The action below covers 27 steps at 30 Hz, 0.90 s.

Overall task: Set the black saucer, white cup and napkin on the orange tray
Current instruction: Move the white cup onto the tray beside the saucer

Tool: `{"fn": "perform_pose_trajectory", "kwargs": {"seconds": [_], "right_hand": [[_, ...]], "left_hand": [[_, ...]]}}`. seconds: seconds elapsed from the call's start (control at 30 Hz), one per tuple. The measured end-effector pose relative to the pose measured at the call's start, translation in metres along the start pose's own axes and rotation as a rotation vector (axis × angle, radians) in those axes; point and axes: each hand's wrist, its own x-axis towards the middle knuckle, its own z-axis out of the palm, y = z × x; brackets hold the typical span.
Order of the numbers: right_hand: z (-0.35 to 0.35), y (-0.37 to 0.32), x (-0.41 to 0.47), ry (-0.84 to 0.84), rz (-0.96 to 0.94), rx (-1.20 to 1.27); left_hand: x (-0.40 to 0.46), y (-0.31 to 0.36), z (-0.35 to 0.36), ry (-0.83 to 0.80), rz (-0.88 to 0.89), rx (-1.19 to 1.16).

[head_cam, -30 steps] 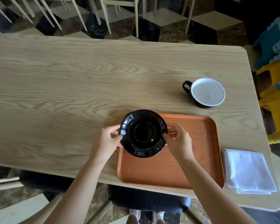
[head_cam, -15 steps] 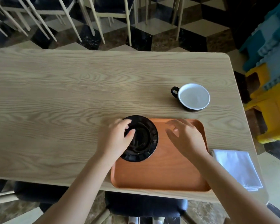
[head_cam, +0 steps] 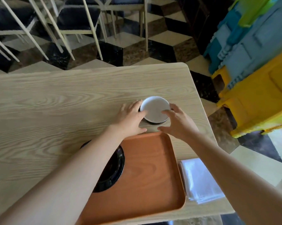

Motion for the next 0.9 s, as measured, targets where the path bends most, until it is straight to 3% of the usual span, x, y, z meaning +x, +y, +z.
{"fn": "perform_pose_trajectory", "kwargs": {"seconds": [0.17, 0.5, 0.63, 0.9], "right_hand": [[0.002, 0.003, 0.002, 0.110, -0.042, 0.042], [-0.024, 0.004, -0.021, 0.171, -0.189, 0.127], [-0.030, 0.003, -0.044, 0.129, -0.254, 0.143], [-0.010, 0.005, -0.076, -0.059, -0.273, 0.121]], "left_hand": [[0.009, -0.003, 0.001, 0.100, 0.017, -0.059], [-0.031, 0.008, -0.025, 0.287, -0.015, -0.281], [-0.066, 0.023, -0.022, 0.330, -0.042, -0.333], [-0.113, 0.049, 0.007, 0.252, -0.117, -0.351]]}}
